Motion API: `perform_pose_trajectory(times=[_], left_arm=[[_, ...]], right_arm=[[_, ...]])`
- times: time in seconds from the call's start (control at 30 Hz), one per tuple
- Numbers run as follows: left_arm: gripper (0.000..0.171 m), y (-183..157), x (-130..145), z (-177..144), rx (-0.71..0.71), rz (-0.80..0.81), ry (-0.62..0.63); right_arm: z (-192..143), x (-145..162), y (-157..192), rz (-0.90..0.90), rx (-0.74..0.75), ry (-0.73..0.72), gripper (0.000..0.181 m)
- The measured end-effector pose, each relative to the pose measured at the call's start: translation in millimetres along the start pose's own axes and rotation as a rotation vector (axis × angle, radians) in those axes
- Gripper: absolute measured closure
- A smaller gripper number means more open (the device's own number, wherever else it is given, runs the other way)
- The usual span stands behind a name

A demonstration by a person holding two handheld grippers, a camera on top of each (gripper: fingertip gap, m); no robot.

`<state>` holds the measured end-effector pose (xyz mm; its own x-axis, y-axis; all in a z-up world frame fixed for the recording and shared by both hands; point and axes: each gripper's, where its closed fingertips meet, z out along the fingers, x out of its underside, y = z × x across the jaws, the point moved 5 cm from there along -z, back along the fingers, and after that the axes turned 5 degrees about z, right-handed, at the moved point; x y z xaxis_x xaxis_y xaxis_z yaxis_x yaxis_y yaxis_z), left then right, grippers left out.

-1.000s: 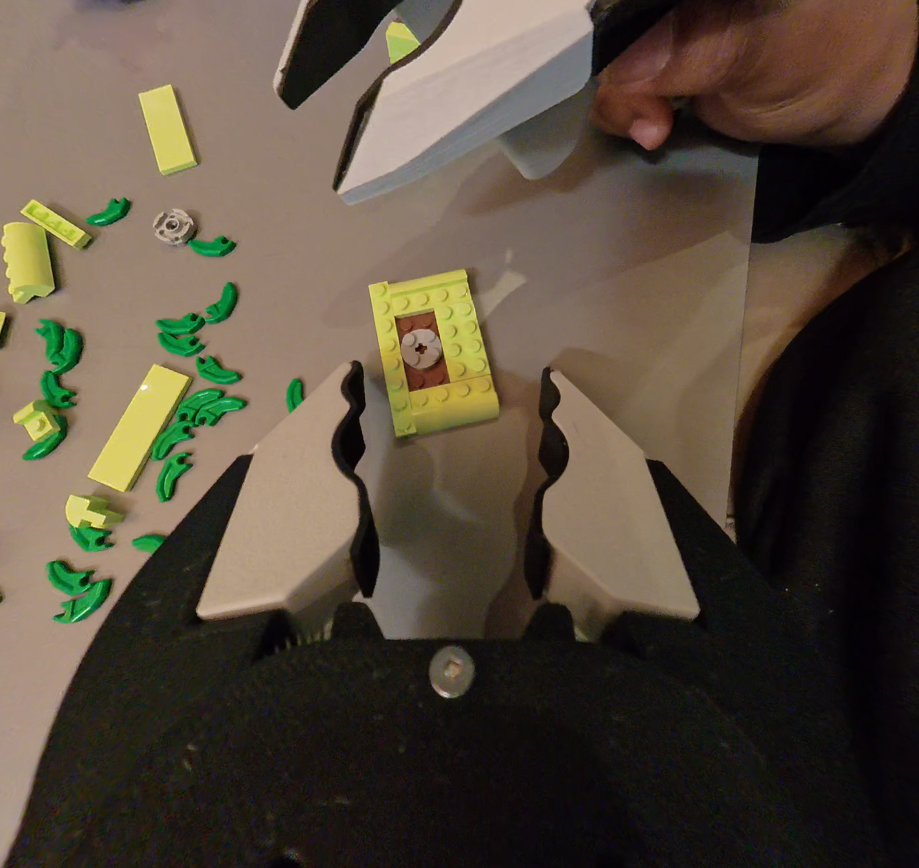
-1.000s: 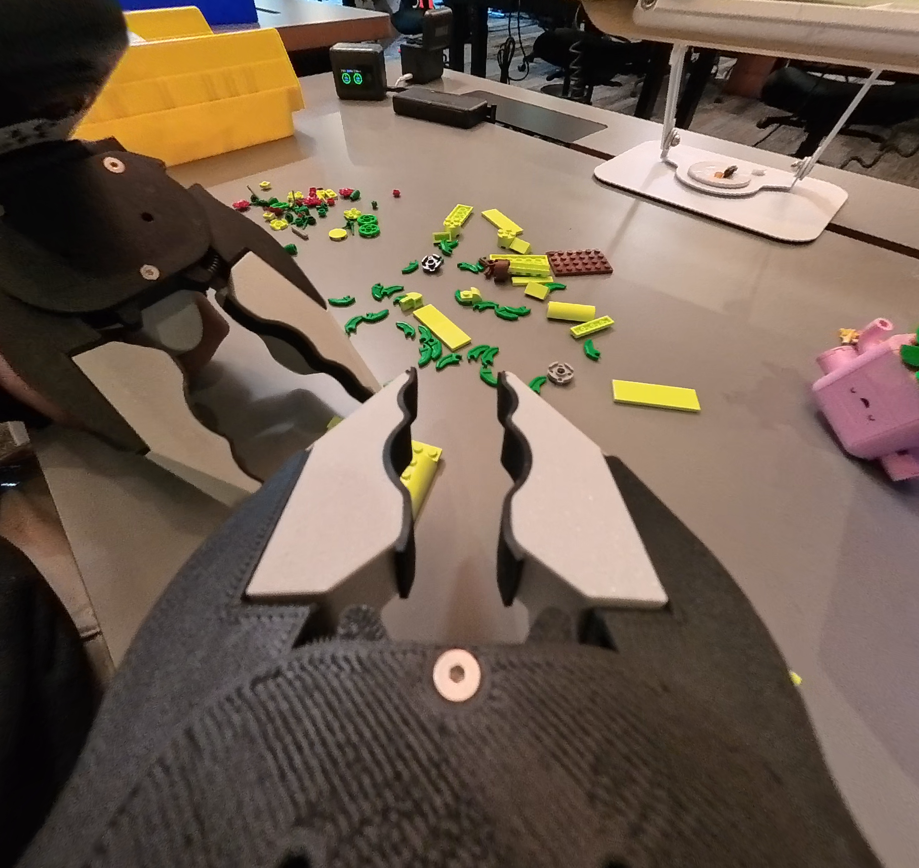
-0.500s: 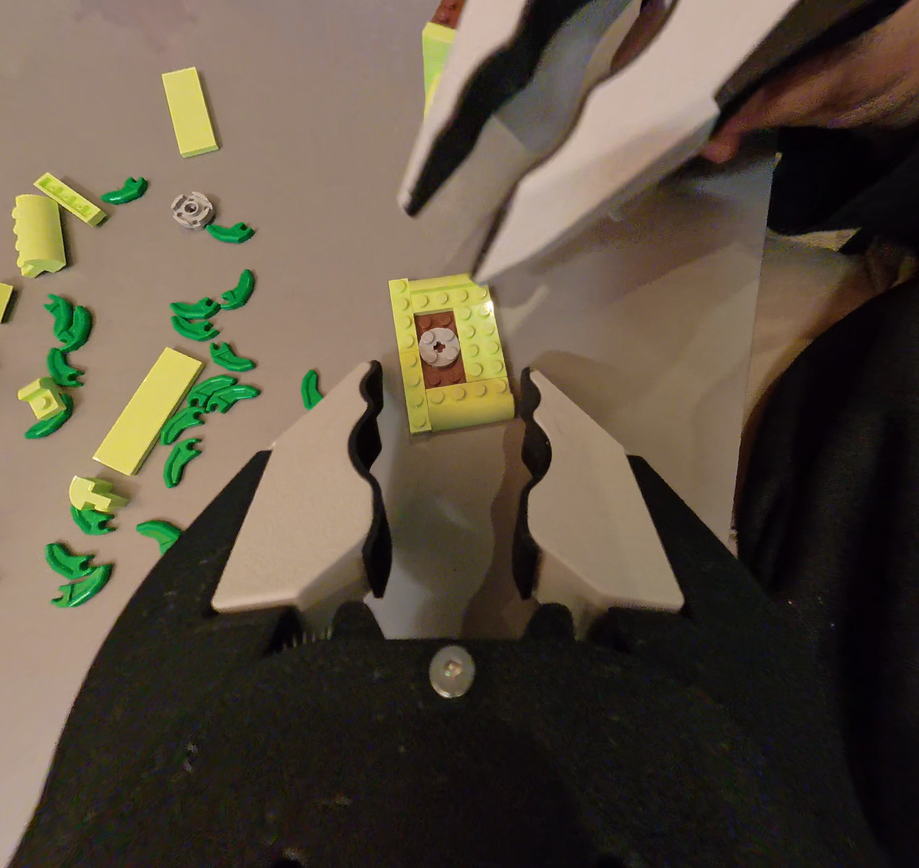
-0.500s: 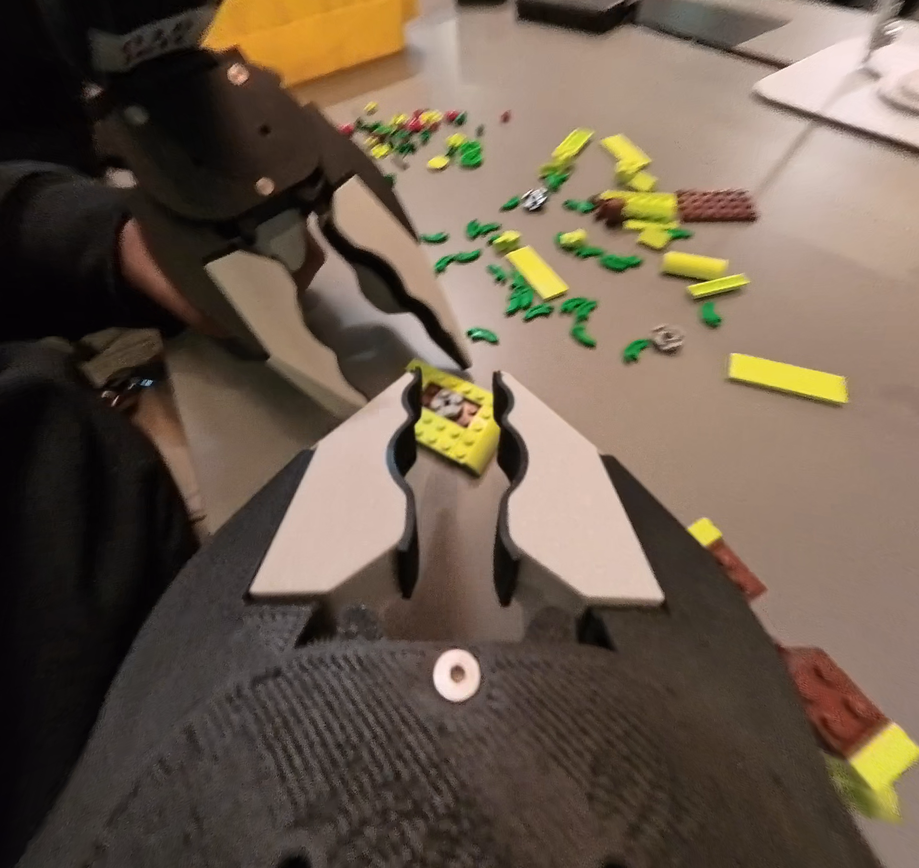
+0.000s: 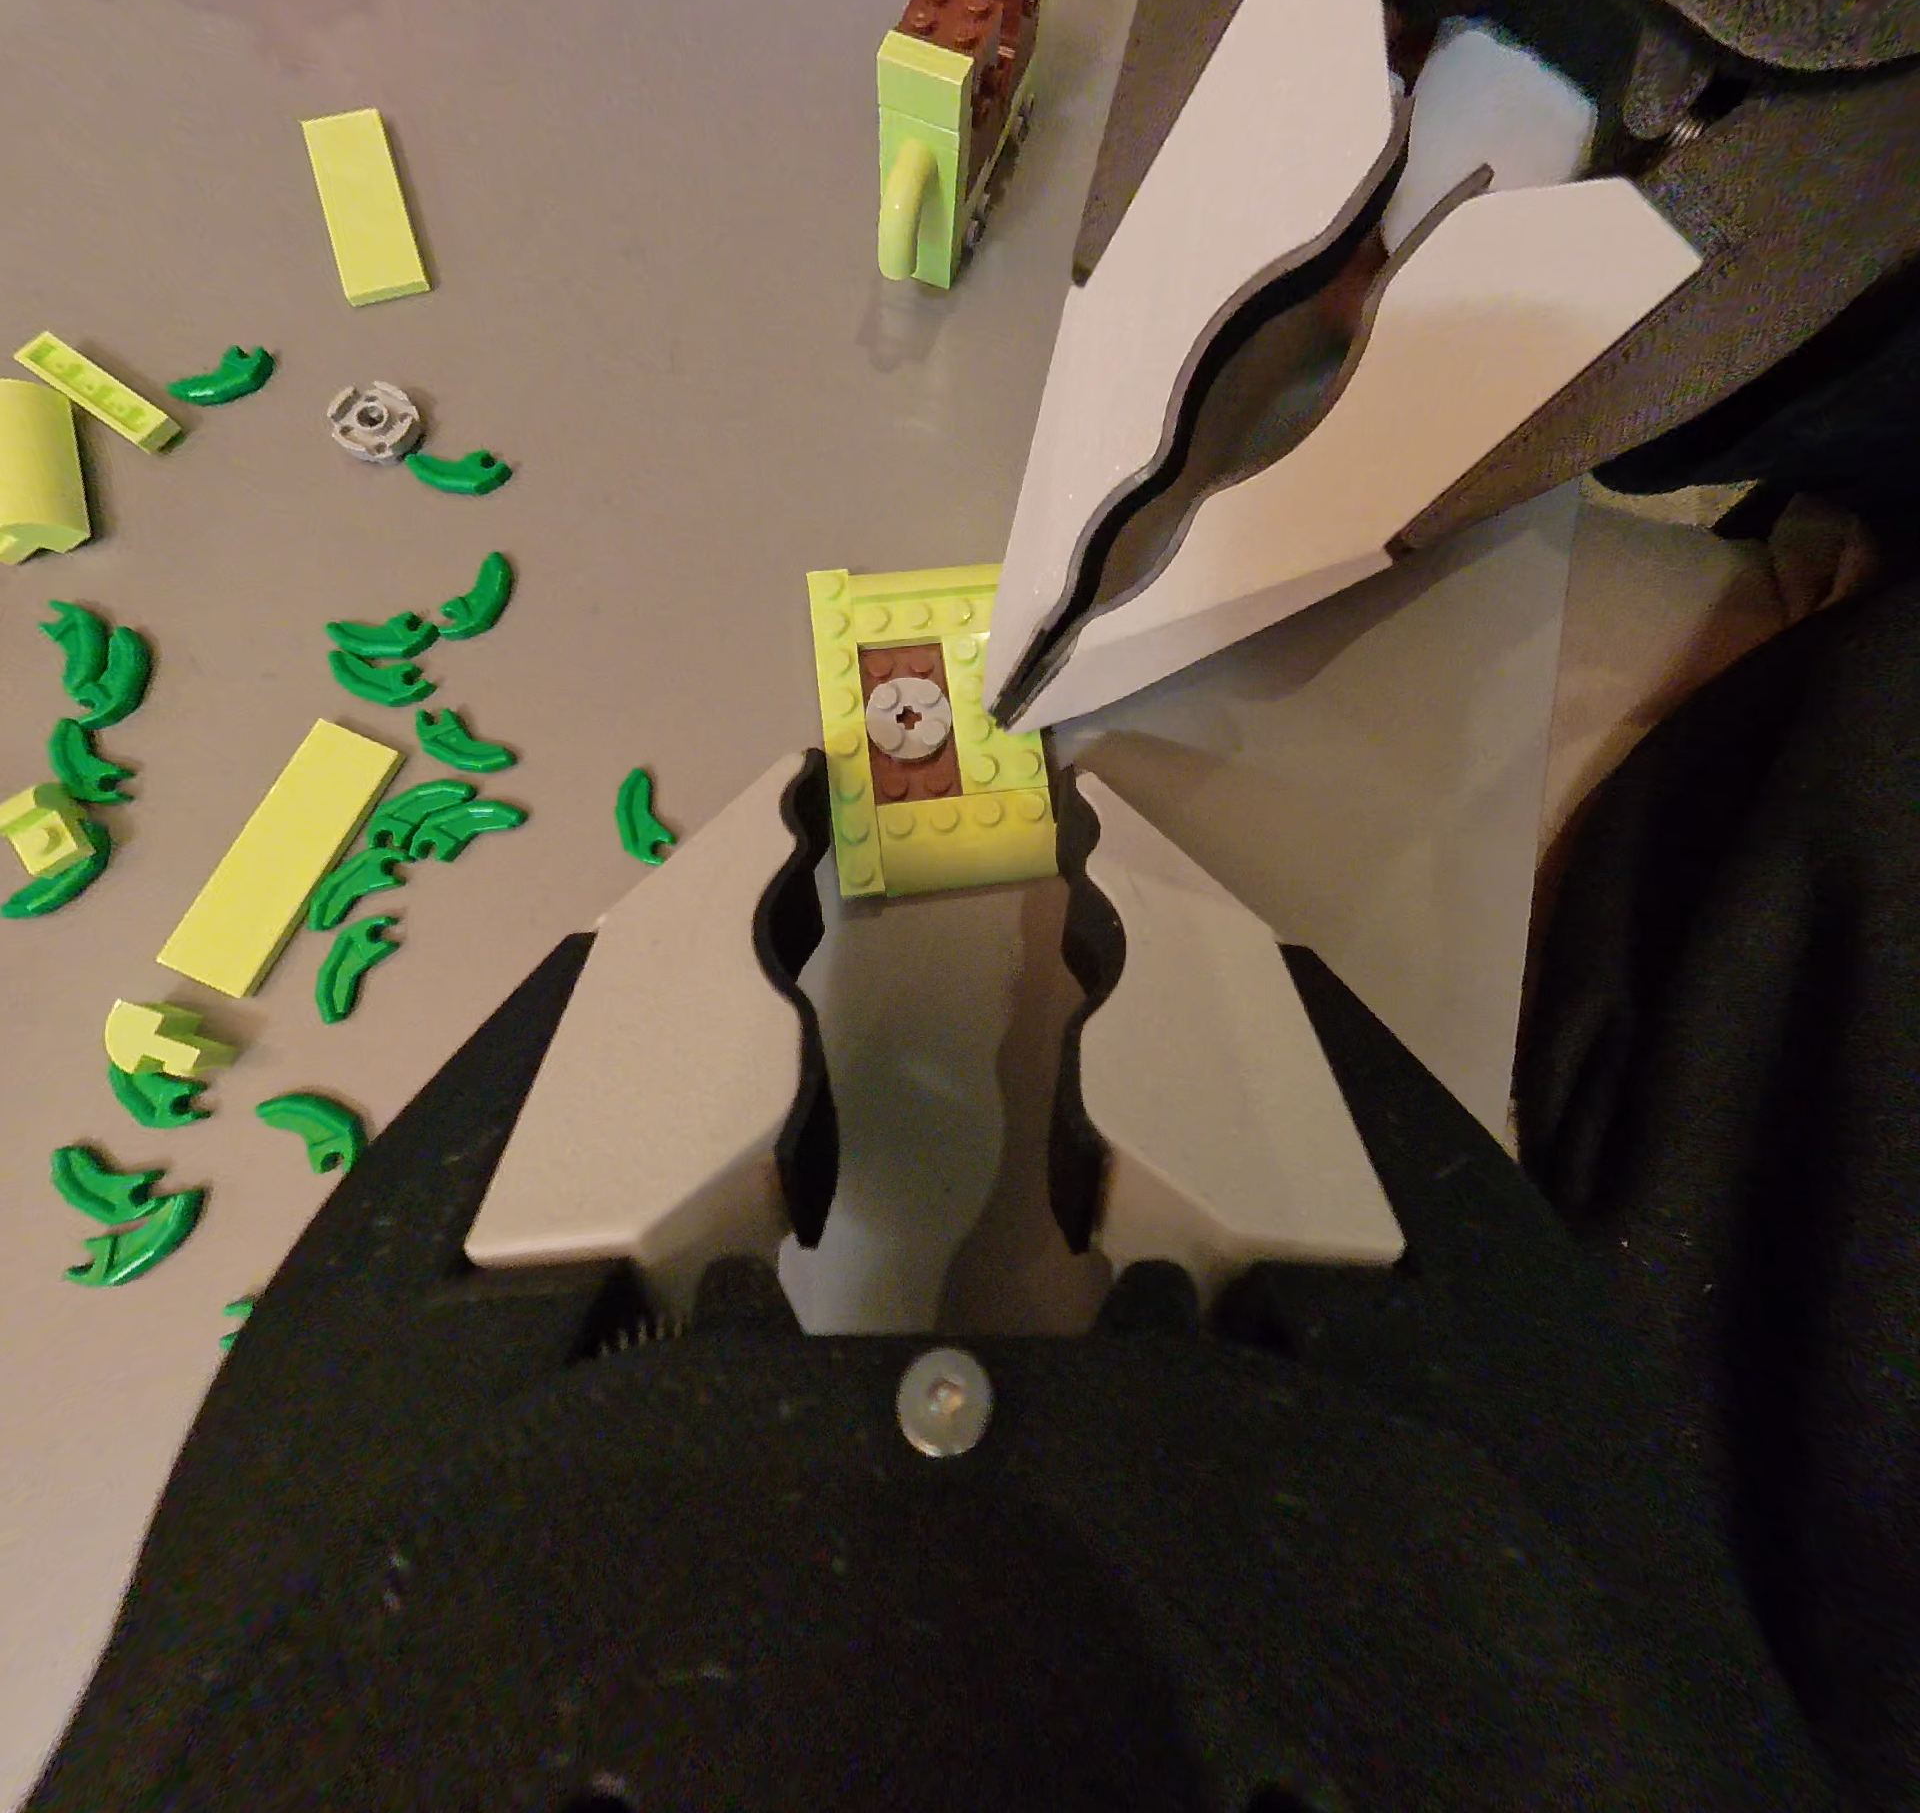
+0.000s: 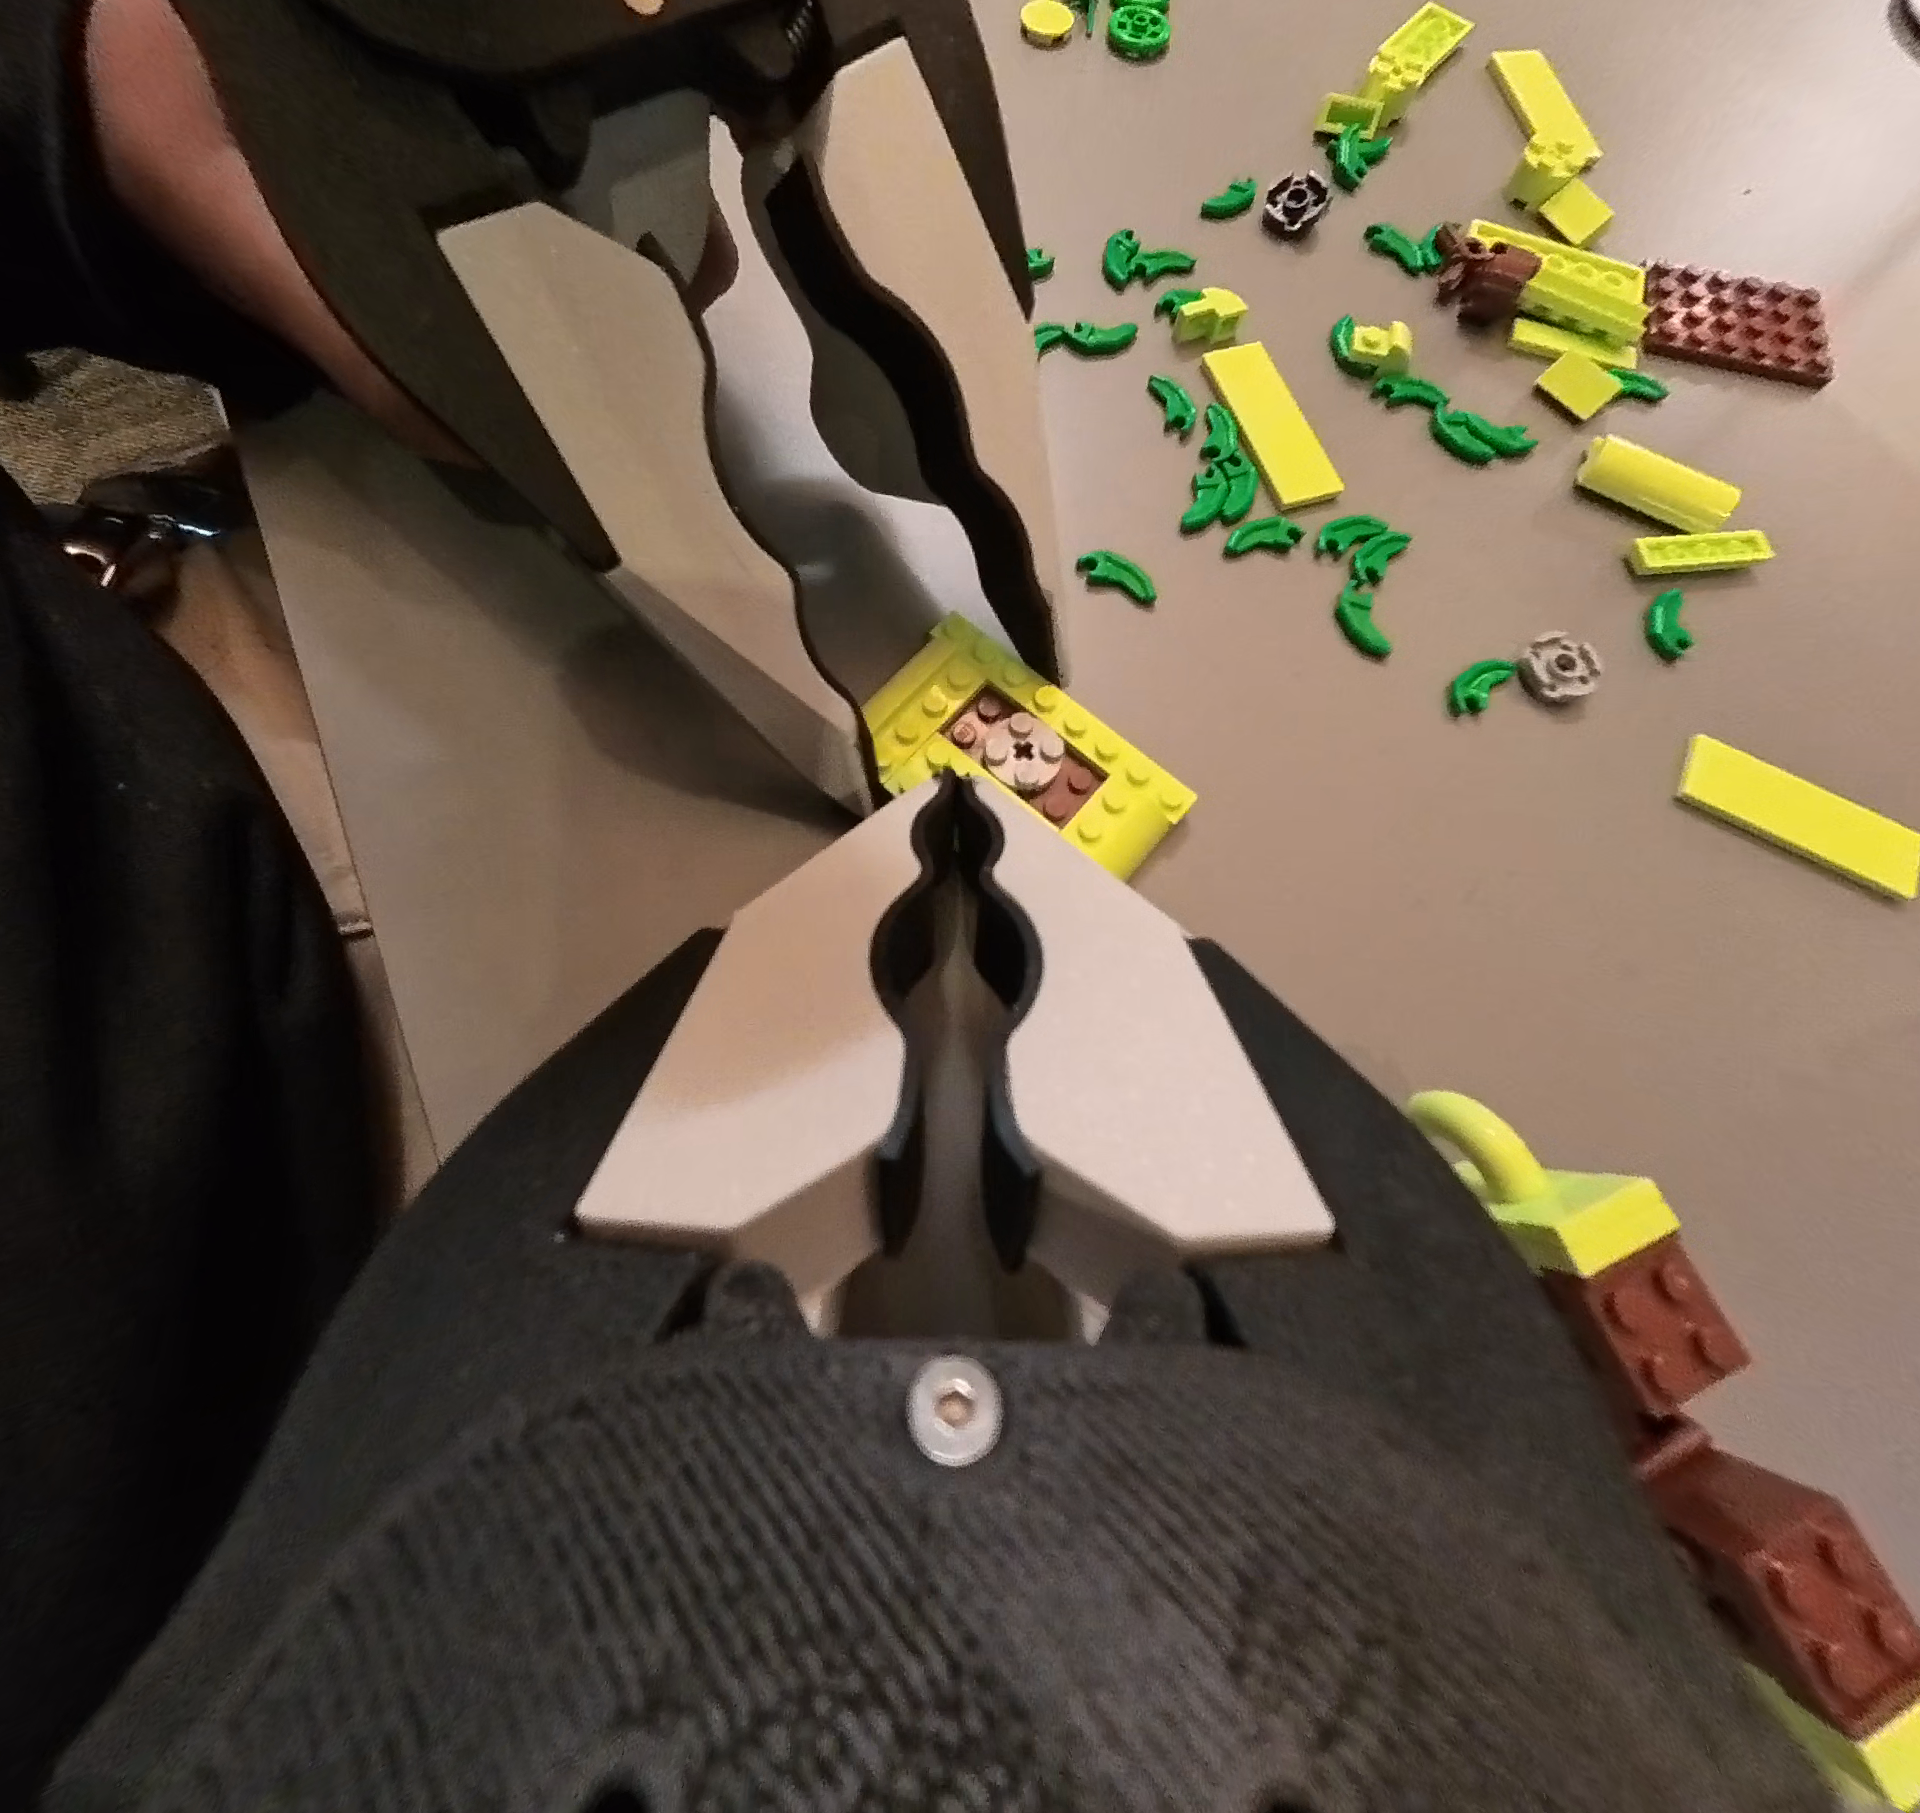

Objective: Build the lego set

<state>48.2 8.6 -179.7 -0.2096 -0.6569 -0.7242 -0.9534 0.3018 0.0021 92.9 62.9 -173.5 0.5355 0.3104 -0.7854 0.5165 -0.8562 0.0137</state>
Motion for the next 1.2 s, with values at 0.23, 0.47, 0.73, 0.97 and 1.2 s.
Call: perform_pose_trajectory(times=[0.23, 0.47, 0.73, 0.97, 1.2], left_arm=[[0.131, 1.2, 0.2, 0.7, -0.013, -0.002, 0.005], [0.131, 1.3, 0.3, 0.6, -0.012, -0.005, 0.005], [0.129, 2.0, 0.4, 0.3, -0.005, -0.017, 0.004], [0.129, 2.5, 0.2, 0.2, 0.0, -0.025, 0.002], [0.129, 2.6, 0.0, 0.2, 0.004, -0.028, 0.0]], right_arm=[[3.3, -0.3, 0.7, 0.102, -0.042, 0.016, 0.181], [3.1, -0.7, 0.9, 0.138, -0.031, 0.011, 0.181], [-13.9, -12.4, -5.2, 0.188, -0.053, -0.151, 0.181], [-17.8, -14.3, -6.7, 0.228, -0.107, -0.183, 0.181], [-8.3, -10.1, -0.8, 0.166, -0.081, -0.102, 0.181]])
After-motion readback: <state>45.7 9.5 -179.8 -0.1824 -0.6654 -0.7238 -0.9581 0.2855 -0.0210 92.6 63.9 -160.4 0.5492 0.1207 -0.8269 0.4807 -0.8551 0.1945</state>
